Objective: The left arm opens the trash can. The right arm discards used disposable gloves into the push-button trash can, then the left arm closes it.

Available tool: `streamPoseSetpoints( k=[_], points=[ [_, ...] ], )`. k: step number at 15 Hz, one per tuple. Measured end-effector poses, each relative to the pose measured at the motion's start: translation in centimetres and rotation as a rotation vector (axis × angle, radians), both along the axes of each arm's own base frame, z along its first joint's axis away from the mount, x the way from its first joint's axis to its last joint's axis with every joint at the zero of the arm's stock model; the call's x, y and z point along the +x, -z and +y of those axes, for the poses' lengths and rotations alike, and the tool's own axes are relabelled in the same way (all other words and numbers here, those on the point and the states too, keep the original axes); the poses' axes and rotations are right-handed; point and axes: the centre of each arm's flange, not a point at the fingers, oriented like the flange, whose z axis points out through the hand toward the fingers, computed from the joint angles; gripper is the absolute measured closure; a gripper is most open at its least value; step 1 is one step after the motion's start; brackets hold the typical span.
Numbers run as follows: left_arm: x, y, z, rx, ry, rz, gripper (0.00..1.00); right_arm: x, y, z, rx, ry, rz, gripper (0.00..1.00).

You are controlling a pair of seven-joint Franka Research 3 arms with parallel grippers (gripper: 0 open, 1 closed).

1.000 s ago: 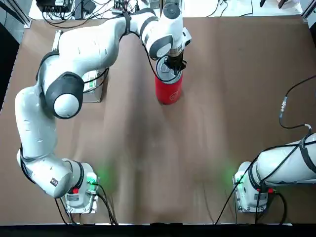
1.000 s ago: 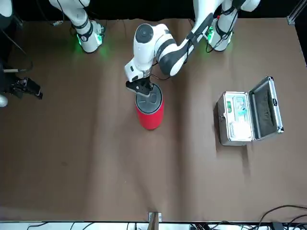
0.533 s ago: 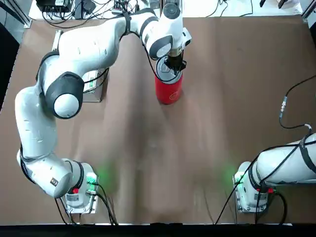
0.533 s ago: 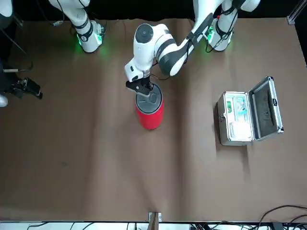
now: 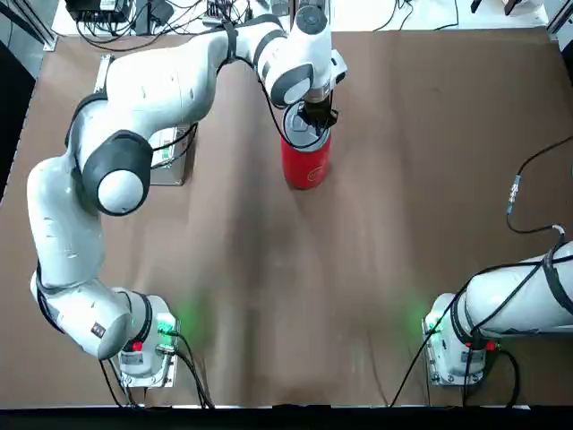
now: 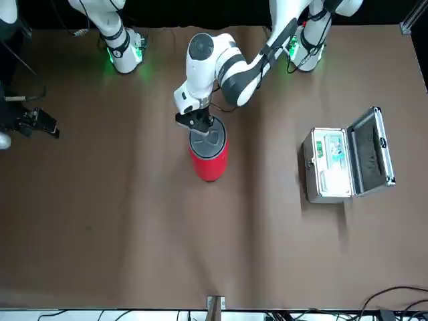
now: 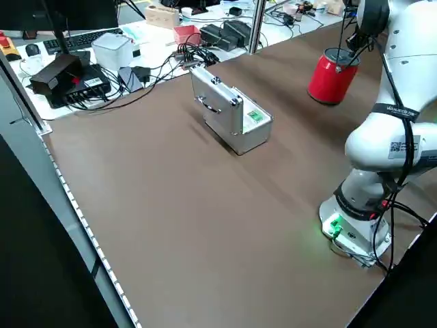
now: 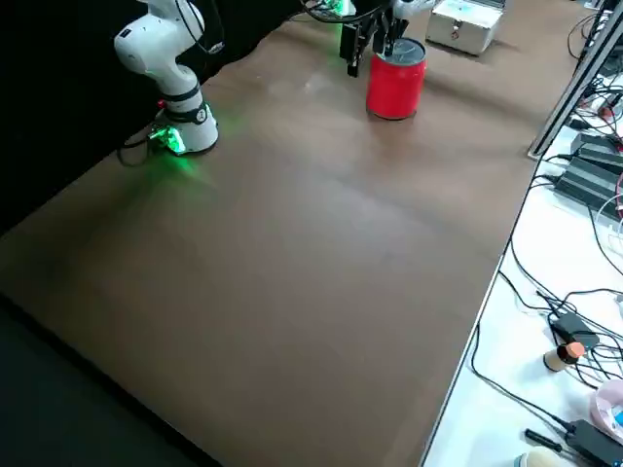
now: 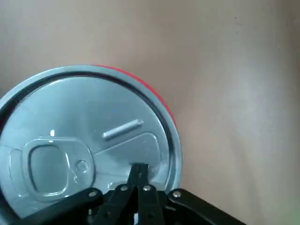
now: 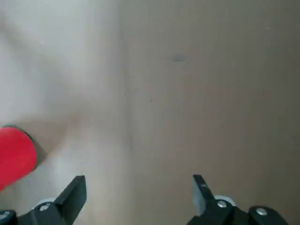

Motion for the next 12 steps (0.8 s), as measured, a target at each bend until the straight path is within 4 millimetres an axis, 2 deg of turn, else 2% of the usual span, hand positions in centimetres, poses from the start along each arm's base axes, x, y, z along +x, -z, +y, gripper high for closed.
streamPoseSetpoints(
  k=[12],
  points=[
    [0.57,-0.14,0.74,0.027,-0.012,0.011,0.99,-0.03,0.03,0.01,0.000,0.000,0.003,0.01]
  ],
)
